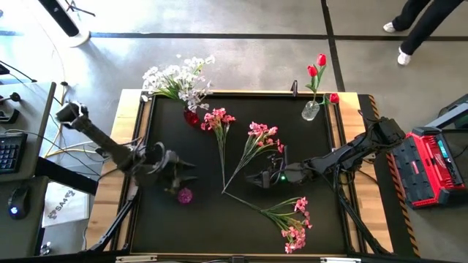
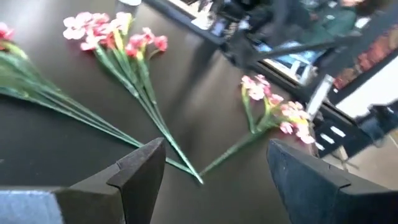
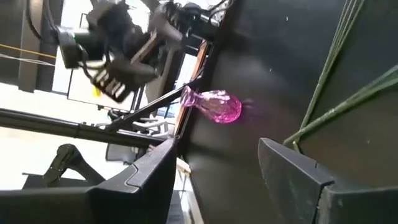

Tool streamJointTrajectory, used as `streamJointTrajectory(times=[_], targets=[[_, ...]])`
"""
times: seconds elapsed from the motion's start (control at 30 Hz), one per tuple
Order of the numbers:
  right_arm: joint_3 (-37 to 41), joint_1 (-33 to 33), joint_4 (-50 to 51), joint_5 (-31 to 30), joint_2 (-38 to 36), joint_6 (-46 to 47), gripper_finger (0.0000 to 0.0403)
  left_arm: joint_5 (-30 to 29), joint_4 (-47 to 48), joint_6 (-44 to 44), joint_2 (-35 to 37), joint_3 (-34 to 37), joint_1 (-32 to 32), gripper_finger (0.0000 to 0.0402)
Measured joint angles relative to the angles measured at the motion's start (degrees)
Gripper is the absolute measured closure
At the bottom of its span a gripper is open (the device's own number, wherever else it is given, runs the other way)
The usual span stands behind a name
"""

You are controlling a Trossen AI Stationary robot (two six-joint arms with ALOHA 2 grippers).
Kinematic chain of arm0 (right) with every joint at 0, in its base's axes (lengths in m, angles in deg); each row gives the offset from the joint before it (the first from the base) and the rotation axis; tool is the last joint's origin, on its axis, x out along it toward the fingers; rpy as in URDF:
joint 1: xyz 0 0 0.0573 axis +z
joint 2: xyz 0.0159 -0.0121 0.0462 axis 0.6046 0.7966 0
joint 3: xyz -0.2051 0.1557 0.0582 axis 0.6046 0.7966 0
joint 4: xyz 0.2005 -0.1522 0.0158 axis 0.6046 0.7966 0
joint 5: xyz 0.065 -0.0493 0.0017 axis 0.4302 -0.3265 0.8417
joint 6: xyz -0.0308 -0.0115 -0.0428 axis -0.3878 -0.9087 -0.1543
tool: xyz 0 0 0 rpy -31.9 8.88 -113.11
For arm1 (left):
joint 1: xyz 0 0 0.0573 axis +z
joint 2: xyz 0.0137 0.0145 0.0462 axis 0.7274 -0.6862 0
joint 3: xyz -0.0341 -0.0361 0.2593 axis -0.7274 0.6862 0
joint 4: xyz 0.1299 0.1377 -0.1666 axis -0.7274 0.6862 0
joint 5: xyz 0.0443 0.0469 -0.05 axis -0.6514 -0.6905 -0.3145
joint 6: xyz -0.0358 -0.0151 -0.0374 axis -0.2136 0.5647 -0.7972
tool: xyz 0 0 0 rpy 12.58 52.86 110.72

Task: Sort flowers into vase by color
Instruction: Put the middle pink flowers into the violet vase

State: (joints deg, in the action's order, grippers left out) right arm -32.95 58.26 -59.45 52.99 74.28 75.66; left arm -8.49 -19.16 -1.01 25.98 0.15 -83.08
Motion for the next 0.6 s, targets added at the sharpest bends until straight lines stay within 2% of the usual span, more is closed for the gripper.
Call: streamJointTrajectory(times=[0.17, 0.3, 0.47, 0.6], targets=[[0.0, 0.41, 3.49, 2.32, -0.02, 2.18, 0.0188, 9.91, 3.54, 0.83, -3.57, -3.91, 10.06, 0.0135], [0.0, 1.6, 10.13, 3.03, -0.04, 5.34, 0.0188, 15.53, 5.8, -0.75, -8.15, -7.32, 16.01, 0.0135], [0.0, 4.36, 18.67, 3.09, -0.03, 9.61, 0.0188, 21.73, 5.85, -0.5, -14.92, -12.12, 20.84, 0.0135], [0.0, 6.53, 21.83, 3.09, -0.02, 10.92, 0.0188, 25.01, 6.69, 0.63, -21.32, -17.57, 23.89, 0.0135]])
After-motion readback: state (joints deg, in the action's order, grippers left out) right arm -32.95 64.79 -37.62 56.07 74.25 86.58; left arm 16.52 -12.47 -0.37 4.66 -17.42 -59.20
